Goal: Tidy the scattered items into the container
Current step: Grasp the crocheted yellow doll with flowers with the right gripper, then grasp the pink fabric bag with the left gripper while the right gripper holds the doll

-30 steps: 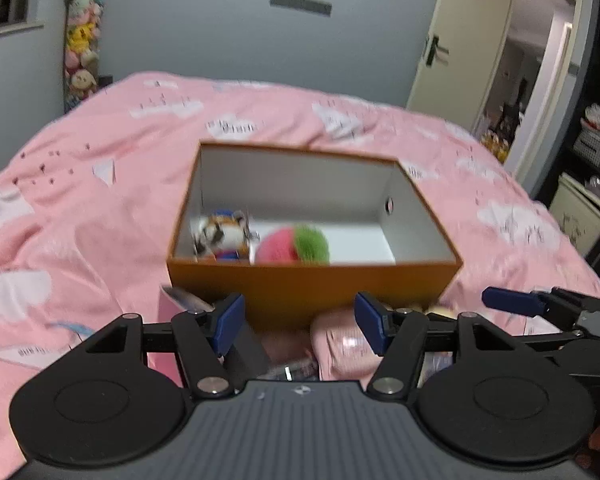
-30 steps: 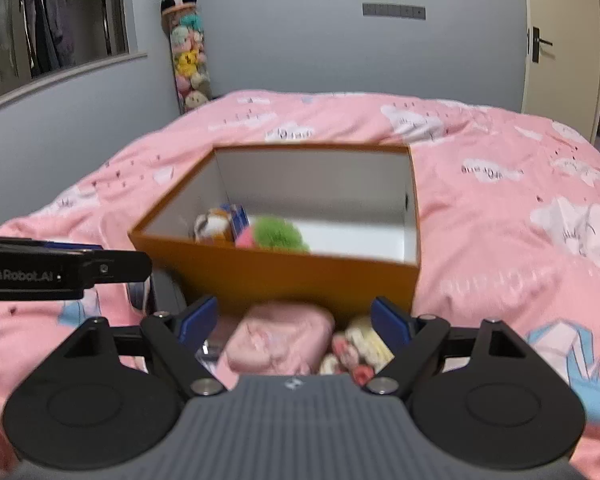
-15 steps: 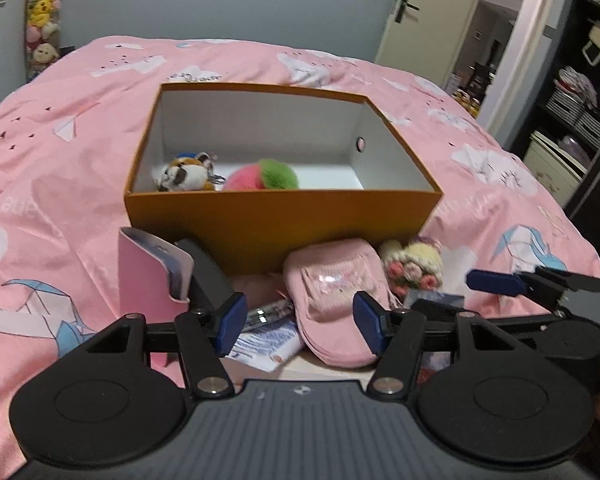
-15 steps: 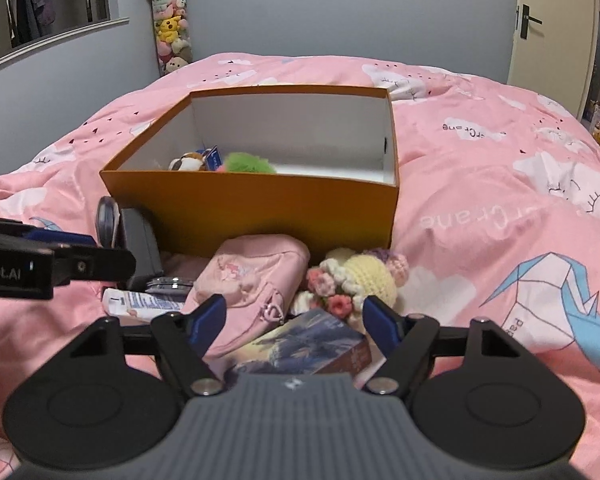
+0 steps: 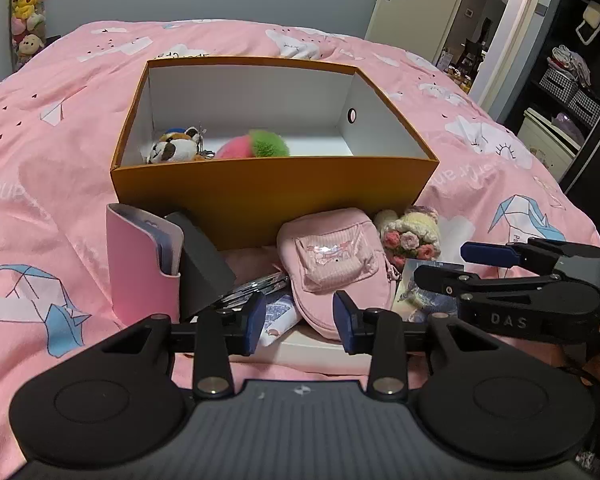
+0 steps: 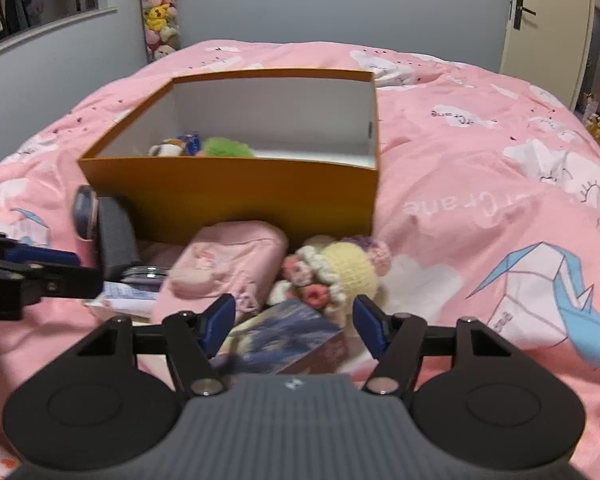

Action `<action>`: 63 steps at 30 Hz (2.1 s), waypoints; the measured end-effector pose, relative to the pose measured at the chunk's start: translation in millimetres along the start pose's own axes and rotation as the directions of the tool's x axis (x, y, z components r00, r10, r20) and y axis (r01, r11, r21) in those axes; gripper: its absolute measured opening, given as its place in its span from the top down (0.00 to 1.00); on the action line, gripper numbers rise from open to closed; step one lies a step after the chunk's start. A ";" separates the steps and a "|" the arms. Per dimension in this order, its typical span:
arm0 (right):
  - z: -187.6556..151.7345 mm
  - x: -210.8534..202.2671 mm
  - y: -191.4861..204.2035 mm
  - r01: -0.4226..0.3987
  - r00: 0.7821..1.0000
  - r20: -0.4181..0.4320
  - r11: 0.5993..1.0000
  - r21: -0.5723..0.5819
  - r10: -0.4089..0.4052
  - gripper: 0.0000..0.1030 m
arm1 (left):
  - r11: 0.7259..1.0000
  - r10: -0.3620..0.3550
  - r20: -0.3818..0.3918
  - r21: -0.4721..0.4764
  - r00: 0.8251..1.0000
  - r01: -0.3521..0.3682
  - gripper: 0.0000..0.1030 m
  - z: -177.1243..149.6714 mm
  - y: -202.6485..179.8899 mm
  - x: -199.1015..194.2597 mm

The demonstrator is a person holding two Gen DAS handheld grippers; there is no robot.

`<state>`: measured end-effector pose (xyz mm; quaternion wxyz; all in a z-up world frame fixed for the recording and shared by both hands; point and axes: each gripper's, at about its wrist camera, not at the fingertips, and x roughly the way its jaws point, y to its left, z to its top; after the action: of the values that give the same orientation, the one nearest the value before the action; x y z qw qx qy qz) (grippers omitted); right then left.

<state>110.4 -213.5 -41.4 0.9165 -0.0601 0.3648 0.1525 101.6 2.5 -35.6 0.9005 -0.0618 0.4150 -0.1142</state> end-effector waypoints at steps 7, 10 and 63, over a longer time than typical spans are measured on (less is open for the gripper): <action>3.0 12.7 -16.5 0.004 0.999 -0.039 0.999 0.046 -0.002 0.37 | 1.000 -0.002 -0.025 0.005 1.000 0.002 0.59 1.0 -0.2 7.8; 5.1 18.3 -20.6 0.002 0.999 -0.044 0.999 0.054 0.000 0.37 | 1.000 0.006 -0.029 0.006 1.000 -0.005 0.59 4.0 -1.1 12.4; 42.3 -37.8 -36.6 0.050 0.968 0.242 0.994 0.093 -0.071 0.41 | 0.999 -0.046 -0.116 0.021 0.992 0.049 0.31 19.1 -36.0 61.9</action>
<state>123.8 -247.7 15.3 0.9605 -0.0125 0.2531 0.1148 149.6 -47.9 -61.2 0.8728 -0.0544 0.4633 -0.1439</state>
